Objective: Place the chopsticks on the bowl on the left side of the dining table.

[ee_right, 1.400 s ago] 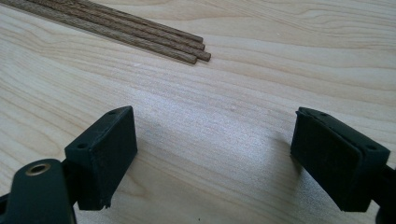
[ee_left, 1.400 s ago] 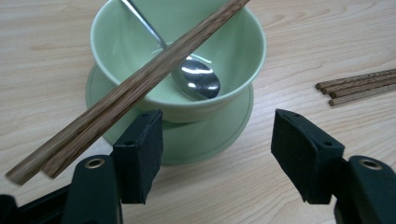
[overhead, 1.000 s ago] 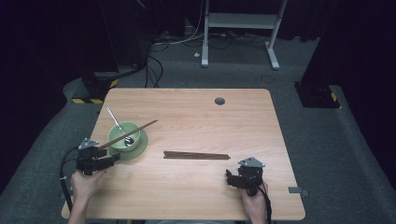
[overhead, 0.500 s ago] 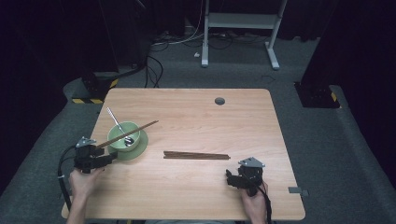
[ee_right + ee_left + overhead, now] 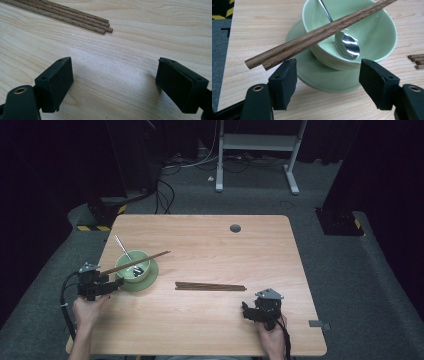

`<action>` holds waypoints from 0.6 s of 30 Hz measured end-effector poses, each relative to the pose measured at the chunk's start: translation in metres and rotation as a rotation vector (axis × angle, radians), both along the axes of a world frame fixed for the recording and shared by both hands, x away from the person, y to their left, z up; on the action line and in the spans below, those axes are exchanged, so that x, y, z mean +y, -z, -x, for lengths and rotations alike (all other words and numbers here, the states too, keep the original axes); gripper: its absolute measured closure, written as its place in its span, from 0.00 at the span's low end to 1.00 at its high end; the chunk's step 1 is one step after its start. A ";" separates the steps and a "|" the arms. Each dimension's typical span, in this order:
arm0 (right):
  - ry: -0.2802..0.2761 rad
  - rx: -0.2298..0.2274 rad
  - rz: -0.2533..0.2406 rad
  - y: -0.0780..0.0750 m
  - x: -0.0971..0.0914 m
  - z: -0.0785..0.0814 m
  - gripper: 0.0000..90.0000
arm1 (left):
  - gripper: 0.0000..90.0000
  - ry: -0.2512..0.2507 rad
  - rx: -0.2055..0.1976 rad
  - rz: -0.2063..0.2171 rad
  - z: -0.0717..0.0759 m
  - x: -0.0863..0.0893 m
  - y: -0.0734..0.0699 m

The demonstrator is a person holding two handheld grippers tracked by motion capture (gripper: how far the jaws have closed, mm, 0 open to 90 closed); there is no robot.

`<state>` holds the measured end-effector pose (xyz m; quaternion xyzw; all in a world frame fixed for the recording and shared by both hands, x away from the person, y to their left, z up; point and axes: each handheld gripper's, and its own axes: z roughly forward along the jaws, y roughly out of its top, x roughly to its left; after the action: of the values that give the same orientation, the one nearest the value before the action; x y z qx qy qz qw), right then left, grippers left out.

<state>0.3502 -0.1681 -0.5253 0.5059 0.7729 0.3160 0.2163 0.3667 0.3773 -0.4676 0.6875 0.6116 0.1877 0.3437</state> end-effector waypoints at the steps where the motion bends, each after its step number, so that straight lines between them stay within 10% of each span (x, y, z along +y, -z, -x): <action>1: 0.000 0.000 0.000 0.000 0.000 0.000 0.16 | 0.34 -0.003 -0.003 0.002 -0.001 0.001 0.000; 18: 0.001 0.000 0.000 0.000 0.000 0.000 0.16 | 0.34 -0.034 0.002 0.011 -0.016 0.008 -0.007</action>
<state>0.3502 -0.1680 -0.5253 0.5062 0.7727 0.3160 0.2163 0.3829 0.3849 -0.4602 0.6752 0.6247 0.1895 0.3435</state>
